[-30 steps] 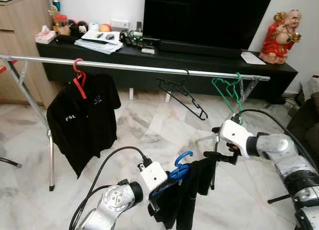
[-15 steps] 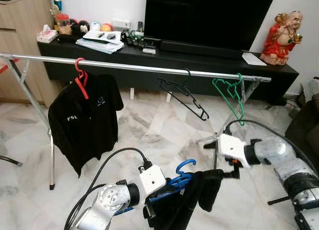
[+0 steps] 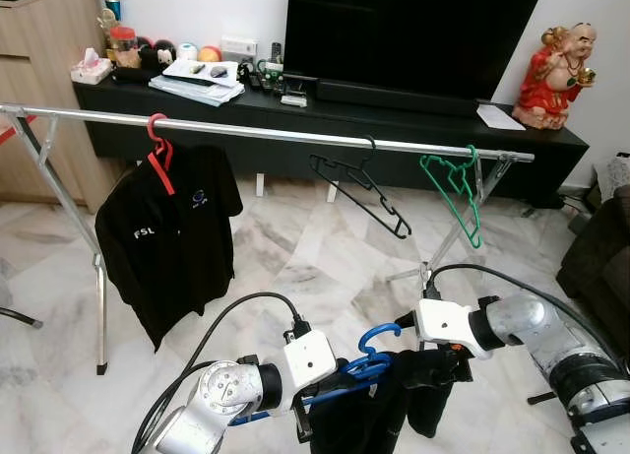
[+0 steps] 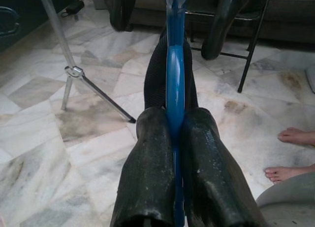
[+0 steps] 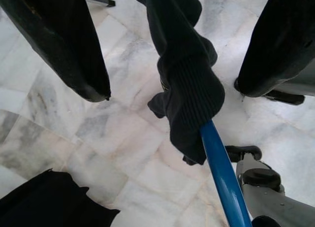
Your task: Hang hanger
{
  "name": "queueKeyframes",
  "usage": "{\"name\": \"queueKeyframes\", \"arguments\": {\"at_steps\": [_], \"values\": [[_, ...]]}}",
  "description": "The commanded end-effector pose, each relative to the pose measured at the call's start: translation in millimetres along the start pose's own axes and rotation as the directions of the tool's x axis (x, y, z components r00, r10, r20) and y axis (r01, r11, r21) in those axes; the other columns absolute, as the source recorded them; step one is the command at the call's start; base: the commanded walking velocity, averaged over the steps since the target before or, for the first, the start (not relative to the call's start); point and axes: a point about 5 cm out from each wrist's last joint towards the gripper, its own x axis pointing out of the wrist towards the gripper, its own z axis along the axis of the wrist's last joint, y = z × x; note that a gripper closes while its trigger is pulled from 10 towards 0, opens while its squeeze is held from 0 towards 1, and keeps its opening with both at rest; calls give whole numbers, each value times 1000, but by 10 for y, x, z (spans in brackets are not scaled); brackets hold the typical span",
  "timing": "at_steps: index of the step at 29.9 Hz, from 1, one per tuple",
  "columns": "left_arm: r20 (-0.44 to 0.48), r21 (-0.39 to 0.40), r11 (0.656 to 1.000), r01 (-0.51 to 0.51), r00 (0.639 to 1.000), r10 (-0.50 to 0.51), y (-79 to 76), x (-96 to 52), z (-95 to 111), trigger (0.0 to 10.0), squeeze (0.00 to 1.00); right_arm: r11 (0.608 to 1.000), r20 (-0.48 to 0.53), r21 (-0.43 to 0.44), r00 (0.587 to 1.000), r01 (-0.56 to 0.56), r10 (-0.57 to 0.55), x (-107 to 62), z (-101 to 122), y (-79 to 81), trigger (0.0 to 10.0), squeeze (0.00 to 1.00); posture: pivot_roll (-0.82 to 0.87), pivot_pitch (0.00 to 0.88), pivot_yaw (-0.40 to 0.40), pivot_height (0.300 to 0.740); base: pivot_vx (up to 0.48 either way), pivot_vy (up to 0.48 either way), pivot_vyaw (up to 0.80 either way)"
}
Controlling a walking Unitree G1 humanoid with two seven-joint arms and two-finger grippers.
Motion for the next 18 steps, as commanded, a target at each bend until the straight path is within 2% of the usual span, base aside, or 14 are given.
{"name": "queueKeyframes", "arguments": {"at_steps": [1,9,10,11,12,13,18], "values": [[77,29,999,18,997,-20,8,59,207,10000,0,1000,-9,14,1000,-13,13,19,-49,46,10000,0,108,0,-163,740,0,0,0],[93,25,999,30,995,-33,-7,102,268,10000,0,999,25,44,1000,-2,1,80,-47,70,10000,0,108,0,-161,740,0,0,0],[95,26,999,32,995,-34,-5,105,277,10000,0,999,39,52,999,-11,9,91,-39,77,4431,0,110,0,-160,740,0,0,0],[97,25,999,32,995,-35,-4,108,284,10000,0,998,48,58,999,-17,14,99,-34,82,4431,0,111,0,-160,740,0,0,0],[98,26,999,33,995,-35,-3,110,289,10000,0,998,51,60,999,-23,20,108,-35,90,1373,0,111,0,-160,740,0,0,0],[99,26,999,34,994,-36,-2,113,295,10000,0,998,49,62,998,-29,26,124,-41,104,0,0,112,0,-158,740,0,0,0],[101,28,999,36,994,-38,-2,117,301,10000,0,997,43,70,999,-37,34,145,-54,123,0,0,114,0,-157,740,0,0,0]]}}
